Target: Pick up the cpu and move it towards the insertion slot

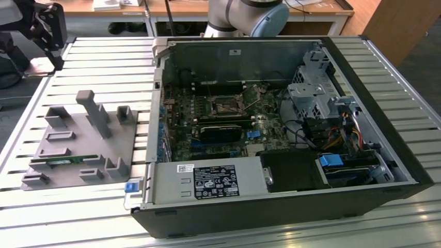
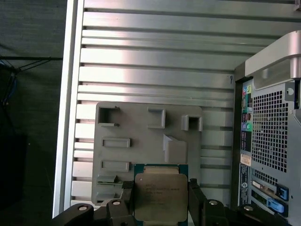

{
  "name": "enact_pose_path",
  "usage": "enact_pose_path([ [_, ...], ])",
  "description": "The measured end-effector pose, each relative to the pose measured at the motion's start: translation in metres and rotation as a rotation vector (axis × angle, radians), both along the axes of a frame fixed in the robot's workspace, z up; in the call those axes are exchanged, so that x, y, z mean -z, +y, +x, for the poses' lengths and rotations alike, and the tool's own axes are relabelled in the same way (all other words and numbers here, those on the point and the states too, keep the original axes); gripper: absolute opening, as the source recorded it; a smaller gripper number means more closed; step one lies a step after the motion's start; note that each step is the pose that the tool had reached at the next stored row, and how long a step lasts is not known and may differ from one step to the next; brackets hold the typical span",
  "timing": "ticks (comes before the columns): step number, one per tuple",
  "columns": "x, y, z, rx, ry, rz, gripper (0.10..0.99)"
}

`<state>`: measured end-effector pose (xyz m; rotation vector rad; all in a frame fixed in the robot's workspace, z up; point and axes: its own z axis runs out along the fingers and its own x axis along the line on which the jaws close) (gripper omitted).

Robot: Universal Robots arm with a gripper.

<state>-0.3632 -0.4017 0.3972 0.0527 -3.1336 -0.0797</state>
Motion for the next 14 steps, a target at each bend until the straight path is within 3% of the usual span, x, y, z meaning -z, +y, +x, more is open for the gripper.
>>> enact_pose_path([
  [14, 0.0000, 0.0000, 0.0162, 0.000, 0.0001, 0.000, 0.541],
])
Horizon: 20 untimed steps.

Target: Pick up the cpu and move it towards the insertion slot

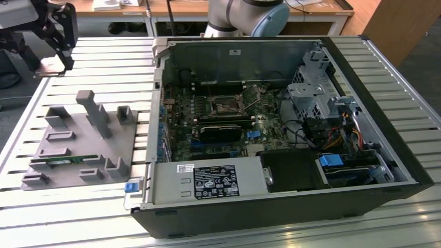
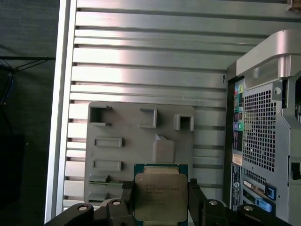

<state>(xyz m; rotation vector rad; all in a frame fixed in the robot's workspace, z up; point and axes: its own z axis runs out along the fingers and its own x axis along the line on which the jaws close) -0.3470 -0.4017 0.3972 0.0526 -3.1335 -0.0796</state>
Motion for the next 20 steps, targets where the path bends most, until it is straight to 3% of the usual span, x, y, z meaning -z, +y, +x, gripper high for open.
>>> enact_pose_path([
  [20, 0.0000, 0.0000, 0.0163, 0.000, 0.0000, 0.000, 0.541],
])
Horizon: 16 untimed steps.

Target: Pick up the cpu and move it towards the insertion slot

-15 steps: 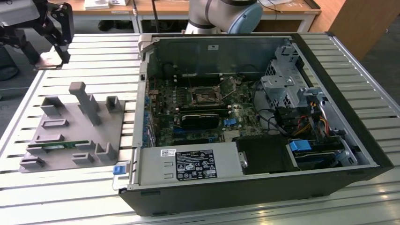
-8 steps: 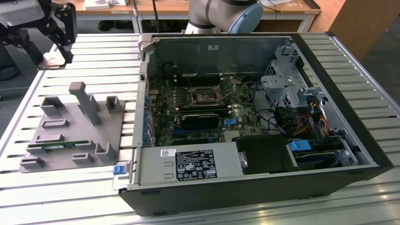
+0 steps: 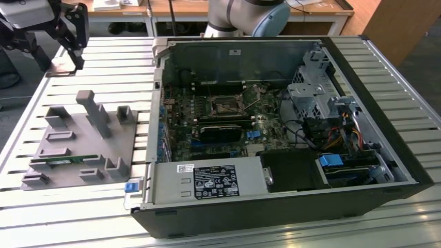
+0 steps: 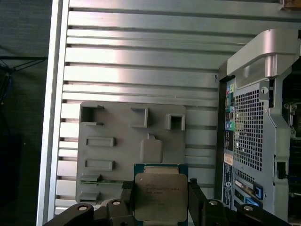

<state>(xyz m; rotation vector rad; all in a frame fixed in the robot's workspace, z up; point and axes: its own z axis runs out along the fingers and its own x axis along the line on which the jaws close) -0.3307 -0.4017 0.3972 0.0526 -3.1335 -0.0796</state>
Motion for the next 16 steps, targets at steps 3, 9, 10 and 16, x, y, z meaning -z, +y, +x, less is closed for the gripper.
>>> enact_pose_path([
  [3, 0.0000, 0.0000, 0.0027, 0.000, 0.0000, 0.000, 0.541],
  [9, 0.0001, 0.0000, 0.0084, 0.000, -0.0001, 0.000, 0.541],
  [10, 0.0000, 0.0000, 0.0095, 0.000, 0.0000, 0.000, 0.541],
  [16, 0.0000, 0.0000, 0.0165, 0.000, 0.0000, 0.000, 0.541],
])
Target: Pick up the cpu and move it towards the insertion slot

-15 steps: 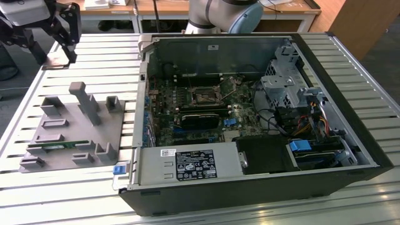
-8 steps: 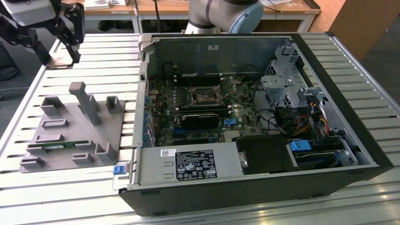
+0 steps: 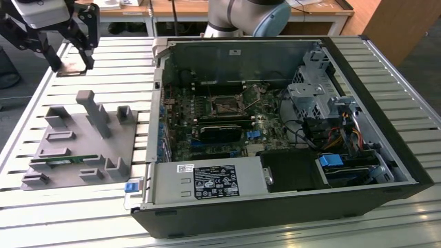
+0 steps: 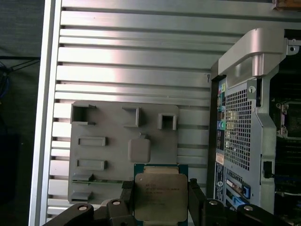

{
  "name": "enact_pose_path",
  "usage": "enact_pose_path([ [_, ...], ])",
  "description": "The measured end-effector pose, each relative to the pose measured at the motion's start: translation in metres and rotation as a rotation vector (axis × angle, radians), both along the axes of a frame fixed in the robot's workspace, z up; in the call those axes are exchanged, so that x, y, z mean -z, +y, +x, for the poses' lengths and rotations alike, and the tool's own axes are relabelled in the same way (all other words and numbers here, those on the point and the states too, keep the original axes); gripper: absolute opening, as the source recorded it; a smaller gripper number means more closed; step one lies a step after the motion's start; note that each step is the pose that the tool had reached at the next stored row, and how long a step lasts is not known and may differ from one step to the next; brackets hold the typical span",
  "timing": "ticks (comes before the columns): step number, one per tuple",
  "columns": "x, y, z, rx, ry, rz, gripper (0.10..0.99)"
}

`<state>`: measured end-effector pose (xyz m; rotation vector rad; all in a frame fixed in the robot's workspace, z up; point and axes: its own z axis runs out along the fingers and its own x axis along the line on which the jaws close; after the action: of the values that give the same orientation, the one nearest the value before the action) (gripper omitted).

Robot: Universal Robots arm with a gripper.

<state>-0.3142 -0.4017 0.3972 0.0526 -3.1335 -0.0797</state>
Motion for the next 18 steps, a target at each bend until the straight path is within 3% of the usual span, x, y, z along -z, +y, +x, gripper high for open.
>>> enact_pose_path([
  [18, 0.0000, 0.0000, 0.0242, 0.000, 0.0000, 0.000, 0.541],
])
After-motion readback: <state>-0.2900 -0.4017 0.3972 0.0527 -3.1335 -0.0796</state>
